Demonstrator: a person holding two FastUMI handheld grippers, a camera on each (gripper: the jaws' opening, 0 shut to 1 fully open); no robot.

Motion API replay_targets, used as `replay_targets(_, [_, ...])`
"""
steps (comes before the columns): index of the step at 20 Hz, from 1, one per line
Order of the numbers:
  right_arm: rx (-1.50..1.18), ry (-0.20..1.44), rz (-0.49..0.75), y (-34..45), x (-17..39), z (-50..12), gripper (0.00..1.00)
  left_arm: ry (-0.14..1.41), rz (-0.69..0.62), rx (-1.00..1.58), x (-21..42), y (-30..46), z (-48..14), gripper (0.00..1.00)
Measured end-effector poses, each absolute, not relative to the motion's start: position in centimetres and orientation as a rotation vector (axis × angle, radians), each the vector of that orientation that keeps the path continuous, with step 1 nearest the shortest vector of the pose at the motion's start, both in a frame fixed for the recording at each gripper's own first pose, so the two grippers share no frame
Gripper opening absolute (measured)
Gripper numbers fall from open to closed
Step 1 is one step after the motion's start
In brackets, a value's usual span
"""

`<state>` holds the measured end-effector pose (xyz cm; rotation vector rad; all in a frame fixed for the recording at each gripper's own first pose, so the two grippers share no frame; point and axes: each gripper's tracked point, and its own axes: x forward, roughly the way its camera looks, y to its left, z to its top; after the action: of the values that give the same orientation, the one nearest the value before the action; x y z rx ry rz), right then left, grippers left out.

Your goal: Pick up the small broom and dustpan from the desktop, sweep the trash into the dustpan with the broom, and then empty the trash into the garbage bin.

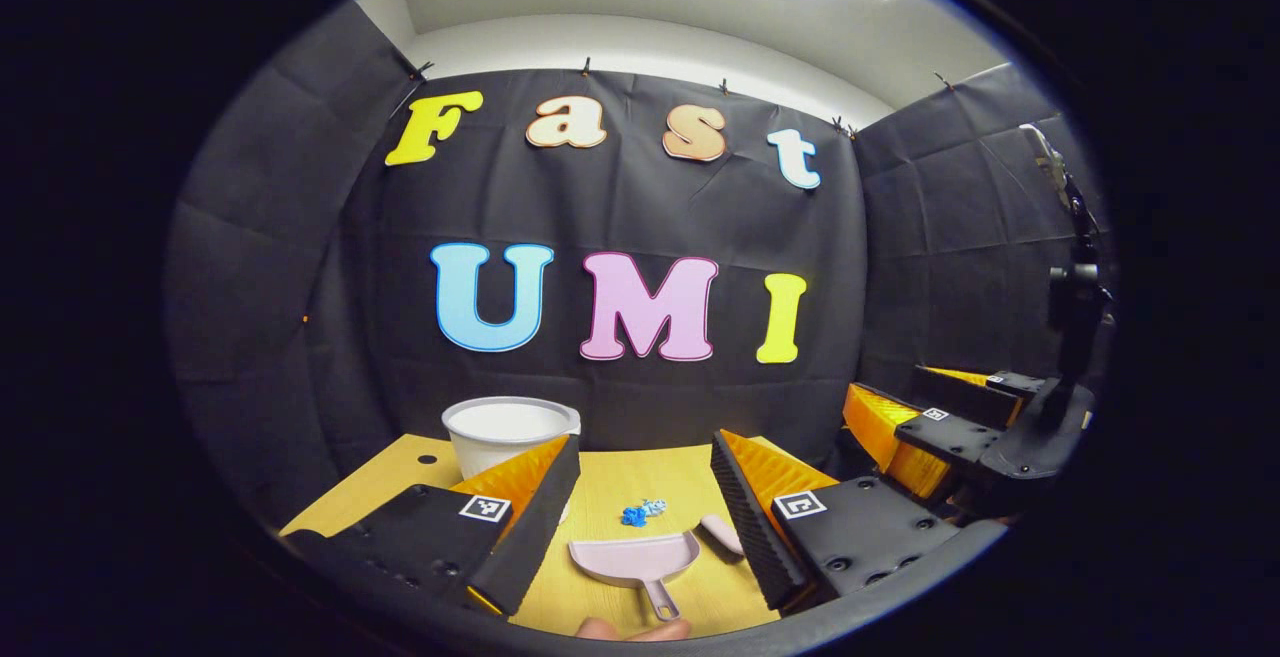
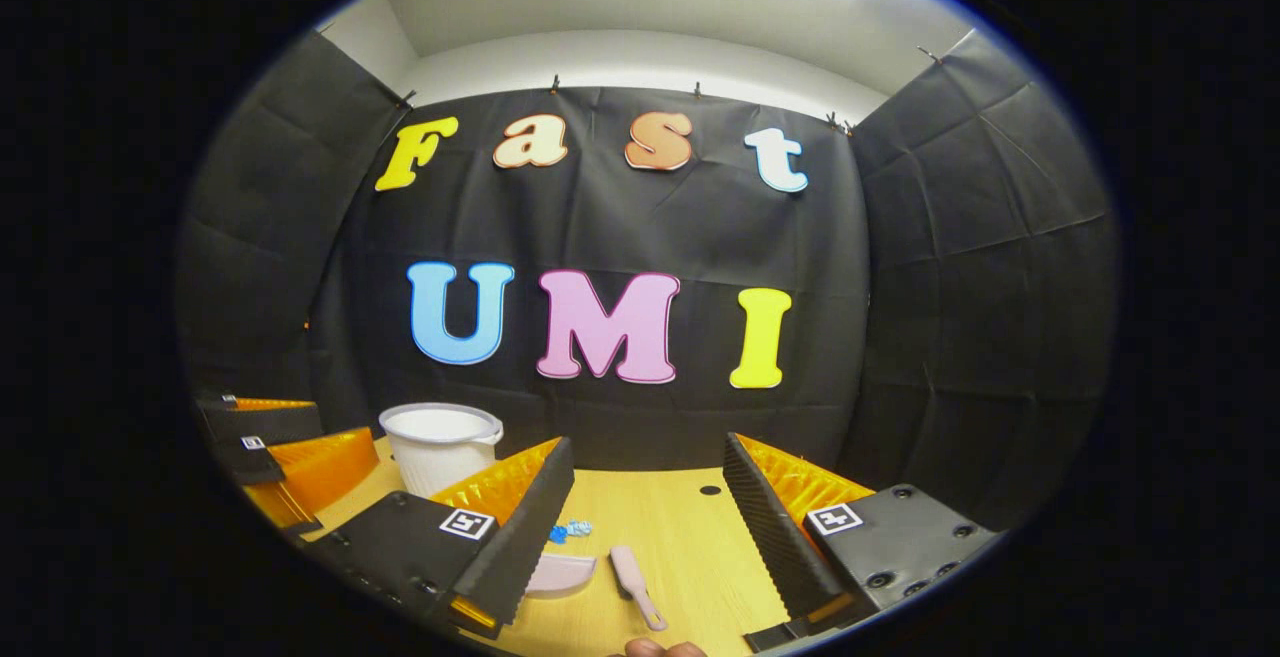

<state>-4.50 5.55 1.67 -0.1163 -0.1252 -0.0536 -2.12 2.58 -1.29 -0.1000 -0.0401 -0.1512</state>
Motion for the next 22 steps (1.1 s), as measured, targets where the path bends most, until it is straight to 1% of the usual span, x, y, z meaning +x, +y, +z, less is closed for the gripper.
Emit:
replay_targets(7, [-0.100, -0.086, -0.004, 7.0, -4.4, 0.2, 0.97, -0.040, -0.086, -0.089, -2.8, 3.1, -1.7, 0.78])
replay_targets(11, [-0.132, -0.085, -0.002, 6.3, -3.2, 0.1, 0.97, 0.015, -0.071, -0.124, -1.5, 2.9, -2.6, 0.78])
replay_targets(13, [-0.149, -0.058, -0.004, 5.6, -1.9, -0.7, 0.97, 0.055, -0.080, -0.159, -0.3, 2.5, -3.3, 0.78])
replay_targets(16, [-0.151, -0.020, 0.004, 4.8, 0.4, -1.3, 0.97, 0.118, -0.046, -0.145, 2.1, 2.2, -4.7, 0.78])
replay_targets(22, [-0.143, 0.006, 0.054, 3.7, 5.9, -1.8, 0.97, 0.228, -0.044, -0.182, 6.8, -0.4, -8.0, 0.78])
